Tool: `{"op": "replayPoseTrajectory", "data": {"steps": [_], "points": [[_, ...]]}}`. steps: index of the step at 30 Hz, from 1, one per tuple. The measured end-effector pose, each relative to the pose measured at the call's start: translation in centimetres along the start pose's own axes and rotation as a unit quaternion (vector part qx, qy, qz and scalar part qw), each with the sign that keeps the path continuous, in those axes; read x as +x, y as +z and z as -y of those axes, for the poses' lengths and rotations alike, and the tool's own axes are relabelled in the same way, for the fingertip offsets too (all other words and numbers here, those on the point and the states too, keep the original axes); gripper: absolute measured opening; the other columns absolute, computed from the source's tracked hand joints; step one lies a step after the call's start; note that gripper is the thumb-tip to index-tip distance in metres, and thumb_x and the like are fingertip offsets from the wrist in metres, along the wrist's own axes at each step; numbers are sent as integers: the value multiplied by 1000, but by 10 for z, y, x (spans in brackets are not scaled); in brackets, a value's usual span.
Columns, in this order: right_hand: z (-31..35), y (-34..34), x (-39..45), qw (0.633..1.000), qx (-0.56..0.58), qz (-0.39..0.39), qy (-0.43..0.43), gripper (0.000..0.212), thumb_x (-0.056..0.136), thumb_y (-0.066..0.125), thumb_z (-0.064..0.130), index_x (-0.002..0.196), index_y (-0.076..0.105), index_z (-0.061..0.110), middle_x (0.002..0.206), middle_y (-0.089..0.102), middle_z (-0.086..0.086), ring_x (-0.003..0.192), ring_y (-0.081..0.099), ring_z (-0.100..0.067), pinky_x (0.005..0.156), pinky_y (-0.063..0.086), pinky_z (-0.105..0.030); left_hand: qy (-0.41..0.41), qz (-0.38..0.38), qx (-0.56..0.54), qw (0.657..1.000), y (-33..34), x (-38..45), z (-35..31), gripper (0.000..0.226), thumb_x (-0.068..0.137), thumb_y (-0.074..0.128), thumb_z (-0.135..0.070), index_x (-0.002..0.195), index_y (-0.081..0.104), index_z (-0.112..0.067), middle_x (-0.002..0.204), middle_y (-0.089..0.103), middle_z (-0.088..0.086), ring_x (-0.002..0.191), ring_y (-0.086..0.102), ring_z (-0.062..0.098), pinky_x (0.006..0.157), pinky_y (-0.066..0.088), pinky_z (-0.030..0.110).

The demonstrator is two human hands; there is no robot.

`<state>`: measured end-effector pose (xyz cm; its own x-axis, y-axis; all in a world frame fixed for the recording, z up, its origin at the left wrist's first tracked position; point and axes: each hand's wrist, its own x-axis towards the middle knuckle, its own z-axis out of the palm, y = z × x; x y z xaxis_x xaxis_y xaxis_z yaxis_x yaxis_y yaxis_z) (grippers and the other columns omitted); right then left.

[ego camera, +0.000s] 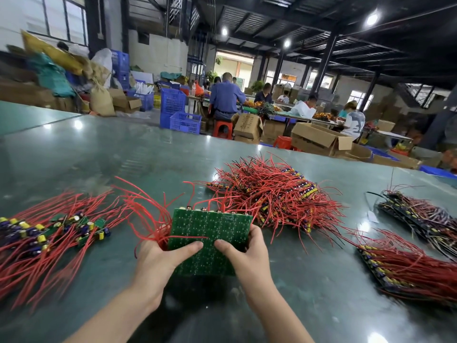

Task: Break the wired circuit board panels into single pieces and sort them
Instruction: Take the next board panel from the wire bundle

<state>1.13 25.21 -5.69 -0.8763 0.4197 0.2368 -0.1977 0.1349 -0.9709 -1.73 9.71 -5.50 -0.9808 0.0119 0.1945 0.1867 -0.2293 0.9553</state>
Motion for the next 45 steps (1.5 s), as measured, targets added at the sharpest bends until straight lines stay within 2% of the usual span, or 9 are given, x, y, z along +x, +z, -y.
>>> {"op": "replayPoseTrajectory", "data": {"steps": [3,13,22,25,29,32,35,40,45], "points": [[-2,3,-2,1000,11,-7,0,45,69,80,3,100,54,21,93,70,3,84,67,-6,76,52,-25,23,-14,22,999,1,-1,-2,28,59,85,2,76,71,-15,73,74,-9,66,69,1,55,45,4],[3,10,-12,999,-22,-45,-6,43,70,79,6,98,51,23,95,67,5,82,63,1,73,48,-14,57,-10,29,998,0,-3,1,31,61,84,2,83,72,-16,81,75,-7,75,70,4,62,47,7],[9,13,-17,997,-48,-58,-13,44,72,76,3,97,48,25,99,63,3,92,61,-6,79,47,-15,61,-22,25,998,1,-8,9,31,62,83,1,87,72,-15,84,75,-6,79,71,7,65,49,9],[10,15,-19,997,-60,-55,-10,44,74,75,4,97,45,27,103,61,0,98,59,-13,85,46,-24,62,-24,31,997,1,-8,11,32,63,83,0,84,74,-23,83,75,-8,79,70,5,65,49,8],[11,17,-22,995,-76,-62,-13,45,75,74,4,97,42,27,107,58,-5,100,57,-16,84,43,-22,63,-23,25,997,2,-8,13,36,64,82,2,87,74,-24,86,75,-6,82,71,10,68,51,12],[12,18,-23,995,-78,-60,-9,46,77,73,4,102,41,25,109,57,-7,102,56,-19,89,43,-28,67,-27,27,997,2,-8,13,44,60,86,-4,90,73,-33,87,75,-6,84,71,11,73,54,22],[12,18,-23,994,-87,-59,-7,46,77,73,5,104,40,23,110,57,-9,104,55,-22,92,43,-34,64,-30,29,997,1,-8,15,43,61,85,-4,90,73,-33,88,75,-5,86,71,12,79,50,33],[10,19,-24,992,-101,-69,-7,47,77,74,6,107,41,21,110,57,-8,105,54,-23,94,43,-39,58,-38,45,997,1,-8,18,33,63,84,-5,88,72,-23,88,75,-7,86,70,9,82,49,36],[8,20,-24,991,-107,-80,-5,48,76,75,7,110,42,18,108,57,-8,105,54,-24,94,43,-42,68,-52,65,994,2,-10,19,31,62,85,-6,85,72,-24,85,75,-11,83,70,5,79,50,32]]}}
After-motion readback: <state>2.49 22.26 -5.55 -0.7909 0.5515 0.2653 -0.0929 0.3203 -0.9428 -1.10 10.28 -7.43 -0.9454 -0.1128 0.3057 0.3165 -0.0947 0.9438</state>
